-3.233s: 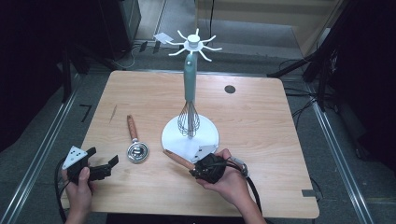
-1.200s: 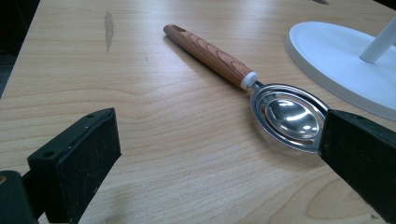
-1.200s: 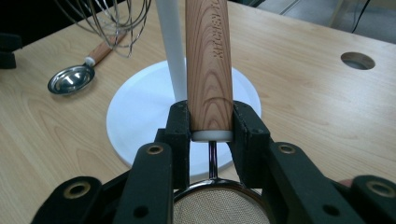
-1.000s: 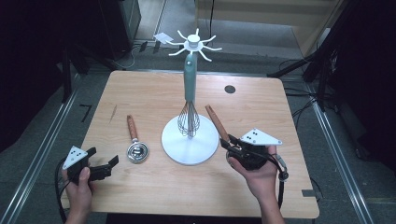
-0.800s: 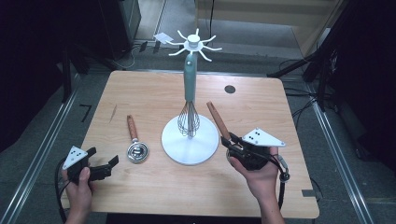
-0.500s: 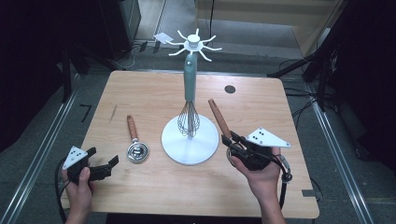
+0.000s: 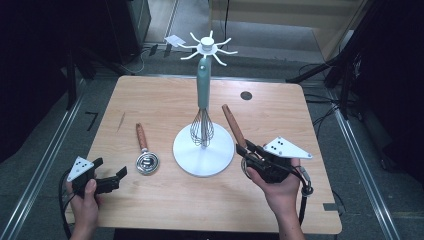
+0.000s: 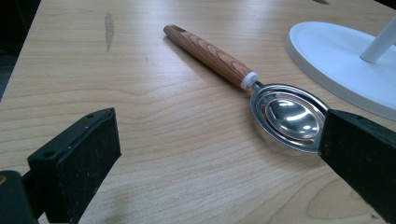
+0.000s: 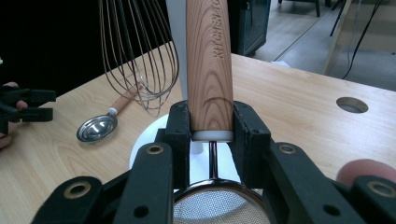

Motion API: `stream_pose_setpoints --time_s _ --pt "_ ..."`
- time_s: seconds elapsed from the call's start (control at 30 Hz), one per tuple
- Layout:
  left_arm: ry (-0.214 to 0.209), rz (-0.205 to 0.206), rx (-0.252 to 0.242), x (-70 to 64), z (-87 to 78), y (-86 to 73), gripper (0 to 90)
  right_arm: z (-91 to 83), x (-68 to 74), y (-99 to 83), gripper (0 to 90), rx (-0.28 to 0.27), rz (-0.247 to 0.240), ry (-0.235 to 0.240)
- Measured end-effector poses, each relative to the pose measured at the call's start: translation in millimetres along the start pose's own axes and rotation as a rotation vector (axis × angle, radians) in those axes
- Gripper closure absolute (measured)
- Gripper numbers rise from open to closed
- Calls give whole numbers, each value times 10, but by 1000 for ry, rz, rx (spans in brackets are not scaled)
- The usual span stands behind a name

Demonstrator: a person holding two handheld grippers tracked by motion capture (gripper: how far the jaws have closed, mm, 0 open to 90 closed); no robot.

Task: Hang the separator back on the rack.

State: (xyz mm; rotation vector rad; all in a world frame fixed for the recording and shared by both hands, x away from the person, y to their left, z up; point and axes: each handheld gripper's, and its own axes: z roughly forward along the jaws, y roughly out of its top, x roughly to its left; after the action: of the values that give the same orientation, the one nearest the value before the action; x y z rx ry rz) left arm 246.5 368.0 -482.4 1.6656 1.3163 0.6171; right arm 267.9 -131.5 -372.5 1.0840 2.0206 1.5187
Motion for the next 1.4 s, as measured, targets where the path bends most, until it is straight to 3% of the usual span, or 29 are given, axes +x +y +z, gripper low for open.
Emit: stream_pose_setpoints --time_s 0.37,0.73,1.0,1.4 --pt "-3 -2 -4 -6 -1 -4 0 -41 35 46 718 -82 19 23" --pt "-1 4 2 -11 -1 -2 0 -49 109 128 718 -100 7 -8" --pt "-2 8 2 -11 -1 -2 0 -47 181 209 717 -119 15 -1" --pt "-2 9 2 -11 -2 -2 0 -69 279 340 719 -168 -15 -33"
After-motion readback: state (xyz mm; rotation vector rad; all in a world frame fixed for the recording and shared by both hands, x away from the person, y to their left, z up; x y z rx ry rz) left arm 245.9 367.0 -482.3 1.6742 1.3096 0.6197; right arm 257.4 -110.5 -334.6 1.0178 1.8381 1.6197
